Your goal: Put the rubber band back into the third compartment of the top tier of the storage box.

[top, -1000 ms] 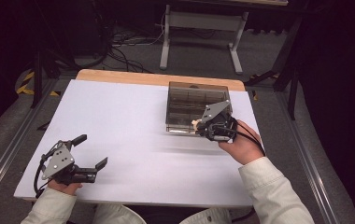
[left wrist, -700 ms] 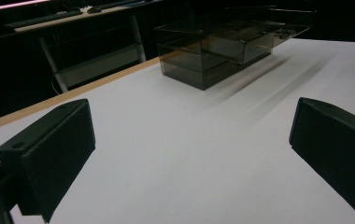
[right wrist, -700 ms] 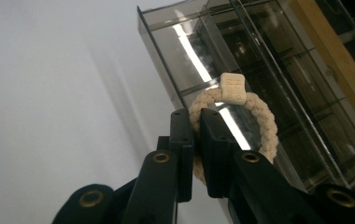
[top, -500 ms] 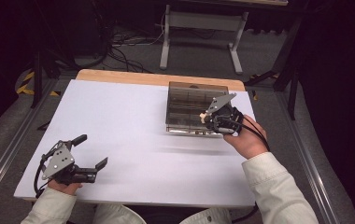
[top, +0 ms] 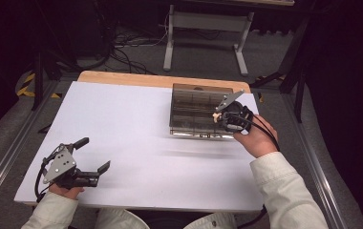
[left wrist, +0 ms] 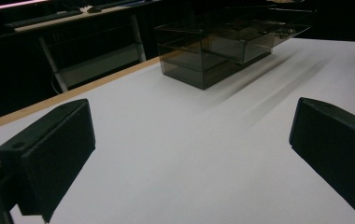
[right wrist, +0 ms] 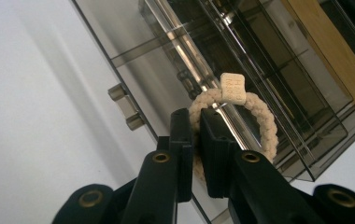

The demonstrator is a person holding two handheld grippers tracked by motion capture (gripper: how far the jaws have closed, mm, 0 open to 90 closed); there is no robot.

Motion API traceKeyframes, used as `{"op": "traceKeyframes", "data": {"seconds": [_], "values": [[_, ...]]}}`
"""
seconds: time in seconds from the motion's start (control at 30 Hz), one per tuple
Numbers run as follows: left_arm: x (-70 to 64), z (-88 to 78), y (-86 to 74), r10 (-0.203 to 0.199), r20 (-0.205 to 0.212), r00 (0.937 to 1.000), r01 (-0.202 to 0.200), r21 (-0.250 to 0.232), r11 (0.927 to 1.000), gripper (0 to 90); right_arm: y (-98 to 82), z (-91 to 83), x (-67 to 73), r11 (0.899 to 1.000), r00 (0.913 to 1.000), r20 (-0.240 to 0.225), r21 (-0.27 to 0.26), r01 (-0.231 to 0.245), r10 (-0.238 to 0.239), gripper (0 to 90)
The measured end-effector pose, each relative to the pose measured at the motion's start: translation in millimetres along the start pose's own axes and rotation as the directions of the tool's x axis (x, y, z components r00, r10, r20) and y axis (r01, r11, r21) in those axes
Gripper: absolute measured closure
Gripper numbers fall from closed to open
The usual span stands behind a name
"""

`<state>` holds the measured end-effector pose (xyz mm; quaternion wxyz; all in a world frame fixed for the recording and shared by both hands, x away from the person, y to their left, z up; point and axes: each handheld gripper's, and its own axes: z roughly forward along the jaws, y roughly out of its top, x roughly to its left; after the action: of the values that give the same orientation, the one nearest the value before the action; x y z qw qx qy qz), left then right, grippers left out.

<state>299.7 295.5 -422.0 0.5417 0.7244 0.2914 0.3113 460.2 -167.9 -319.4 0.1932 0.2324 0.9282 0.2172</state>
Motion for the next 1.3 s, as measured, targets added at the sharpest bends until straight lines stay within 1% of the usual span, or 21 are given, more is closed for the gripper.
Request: {"op": "traceKeyframes", "data": {"seconds": [0.07, 0.1, 0.13, 0.23, 0.4, 0.43, 0.5, 0.67, 0.8, 1.0, 1.1, 1.3], "values": [[-0.1, 0.1, 0.0, 0.000, 0.000, 1.0000, 0.000, 0.001, 1.0000, 1.2, -0.9, 1.3, -2.6, 1.000, 0.9998, 0.012, 0.021, -0.017, 0.017, 84.2], [0.0, 0.2, 0.0, 0.002, 0.001, 1.0000, -0.002, 0.002, 1.0000, 1.2, -1.7, 3.2, -5.2, 0.997, 0.9983, 0.026, 0.046, -0.054, 0.053, 84.2], [0.2, 0.2, 0.0, 0.004, 0.000, 1.0000, -0.004, 0.003, 1.0000, 1.2, -2.5, 4.7, -7.0, 0.995, 0.9962, 0.043, 0.066, -0.078, 0.075, 84.3], [0.0, 0.2, -0.1, 0.002, 0.001, 1.0000, -0.002, 0.002, 1.0000, 1.2, -4.9, 7.5, -10.1, 0.991, 0.9939, 0.047, 0.084, -0.104, 0.100, 84.2], [0.3, 0.3, 0.1, 0.008, 0.002, 1.0000, -0.008, 0.003, 1.0000, 1.2, -6.2, 8.1, -11.7, 0.990, 0.9929, 0.054, 0.087, -0.111, 0.106, 84.3], [-0.2, 0.3, 0.0, 0.001, 0.001, 1.0000, -0.001, 0.001, 1.0000, 1.2, -6.5, 8.4, -12.4, 0.990, 0.9931, 0.050, 0.090, -0.110, 0.106, 84.2], [-0.2, 0.3, 0.0, 0.001, 0.001, 1.0000, -0.001, 0.001, 1.0000, 1.2, -7.0, 9.2, -13.3, 0.989, 0.9925, 0.055, 0.094, -0.114, 0.109, 84.3], [0.0, 0.2, 0.0, 0.003, 0.001, 1.0000, -0.003, 0.002, 1.0000, 1.2, -8.2, 11.5, -15.7, 0.987, 0.9912, 0.053, 0.098, -0.126, 0.121, 84.2], [0.0, 0.2, 0.0, 0.002, 0.001, 1.0000, -0.002, 0.002, 1.0000, 1.2, -8.0, 12.4, -15.2, 0.987, 0.9914, 0.049, 0.102, -0.126, 0.121, 84.2], [0.2, 0.3, 0.1, 0.008, 0.002, 1.0000, -0.008, 0.003, 1.0000, 1.2, -7.8, 13.9, -15.7, 0.986, 0.9917, 0.026, 0.110, -0.128, 0.126, 84.1], [-0.2, 0.2, 0.0, 0.002, 0.001, 1.0000, -0.002, 0.002, 1.0000, 1.2, -7.8, 16.0, -15.4, 0.984, 0.9914, 0.014, 0.123, -0.131, 0.130, 84.1], [0.1, 0.4, 0.0, 0.008, 0.001, 1.0000, -0.008, 0.003, 1.0000, 1.2, -8.0, 19.2, -15.9, 0.981, 0.9910, -0.013, 0.144, -0.130, 0.134, 84.0]]}}
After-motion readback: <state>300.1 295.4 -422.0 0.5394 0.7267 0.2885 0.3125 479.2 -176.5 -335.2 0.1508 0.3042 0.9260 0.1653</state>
